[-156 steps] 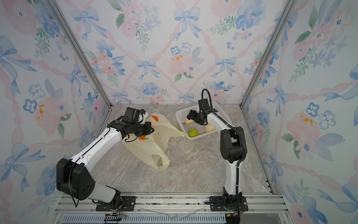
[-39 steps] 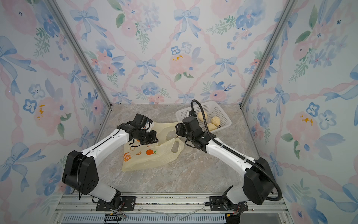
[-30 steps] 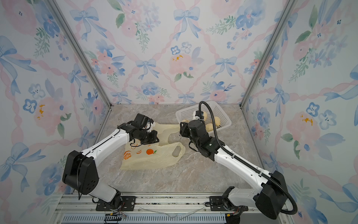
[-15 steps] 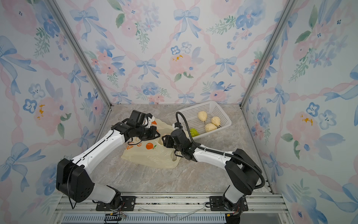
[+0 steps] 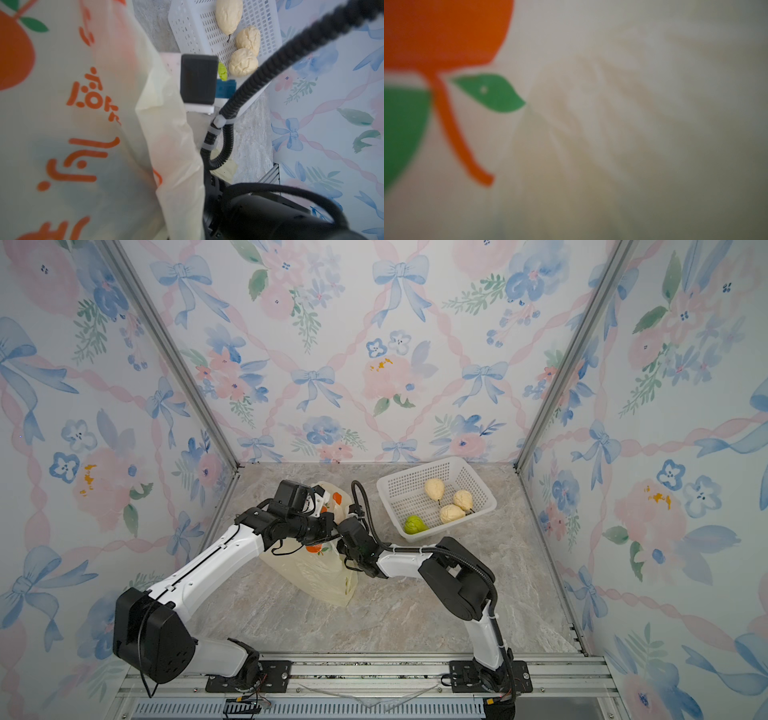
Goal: Place the pears into plastic bags & tie knots
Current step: Place the pear in the plastic bag.
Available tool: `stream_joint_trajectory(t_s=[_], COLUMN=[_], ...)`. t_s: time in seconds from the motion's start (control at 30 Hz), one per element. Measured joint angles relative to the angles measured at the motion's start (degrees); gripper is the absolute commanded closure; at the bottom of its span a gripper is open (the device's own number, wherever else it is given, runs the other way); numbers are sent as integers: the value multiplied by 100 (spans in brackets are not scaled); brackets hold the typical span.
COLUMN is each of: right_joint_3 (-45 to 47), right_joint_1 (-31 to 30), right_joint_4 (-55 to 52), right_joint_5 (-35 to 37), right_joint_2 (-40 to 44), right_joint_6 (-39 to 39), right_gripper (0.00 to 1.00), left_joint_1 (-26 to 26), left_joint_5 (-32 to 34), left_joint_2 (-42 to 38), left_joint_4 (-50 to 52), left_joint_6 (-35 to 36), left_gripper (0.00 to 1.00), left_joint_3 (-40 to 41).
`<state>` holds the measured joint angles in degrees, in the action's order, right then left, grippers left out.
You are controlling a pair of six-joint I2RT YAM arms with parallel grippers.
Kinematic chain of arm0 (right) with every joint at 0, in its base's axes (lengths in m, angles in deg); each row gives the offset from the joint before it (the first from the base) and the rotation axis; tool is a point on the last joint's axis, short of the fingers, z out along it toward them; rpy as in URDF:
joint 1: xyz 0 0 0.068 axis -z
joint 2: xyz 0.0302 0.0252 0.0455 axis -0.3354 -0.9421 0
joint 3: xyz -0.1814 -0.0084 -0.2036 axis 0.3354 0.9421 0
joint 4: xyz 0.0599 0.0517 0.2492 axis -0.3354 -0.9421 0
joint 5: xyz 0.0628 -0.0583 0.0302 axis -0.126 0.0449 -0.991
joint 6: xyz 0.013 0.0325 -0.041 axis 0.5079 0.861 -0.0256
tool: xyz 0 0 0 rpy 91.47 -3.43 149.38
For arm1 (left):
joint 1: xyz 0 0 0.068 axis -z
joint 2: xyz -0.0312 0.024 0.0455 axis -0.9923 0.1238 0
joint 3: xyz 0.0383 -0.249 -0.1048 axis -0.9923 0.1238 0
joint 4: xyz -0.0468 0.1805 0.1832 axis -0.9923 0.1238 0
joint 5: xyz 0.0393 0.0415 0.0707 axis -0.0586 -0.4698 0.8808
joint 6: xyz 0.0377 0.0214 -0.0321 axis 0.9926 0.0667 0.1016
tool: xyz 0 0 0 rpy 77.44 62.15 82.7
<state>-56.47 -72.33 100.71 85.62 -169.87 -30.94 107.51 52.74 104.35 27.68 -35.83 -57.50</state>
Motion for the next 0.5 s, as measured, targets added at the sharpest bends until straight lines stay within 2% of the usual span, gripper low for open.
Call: stream_joint_trajectory(t_s=[0.07,0.17,0.3,0.5], right_joint_3=[-243,-387,-369,-24], right_joint_1=[-50,-70,-68,7], right_joint_4=[181,551,761,503], right_joint_5=[140,37,-140,-278], right_joint_2=[-291,-551,-566,-463], right_joint_6=[192,369,415,337], right_gripper=[28,15,13,17], left_joint_1=[0,-63,-251,-442], left_joint_5=[37,212,369,258], left_joint_2=[0,0,0,66], left_joint_4=[2,0,-42,-39], left_joint_6=[0,13,70,343], left_gripper=[100,100,100,100], left_joint_3=[42,118,251,337])
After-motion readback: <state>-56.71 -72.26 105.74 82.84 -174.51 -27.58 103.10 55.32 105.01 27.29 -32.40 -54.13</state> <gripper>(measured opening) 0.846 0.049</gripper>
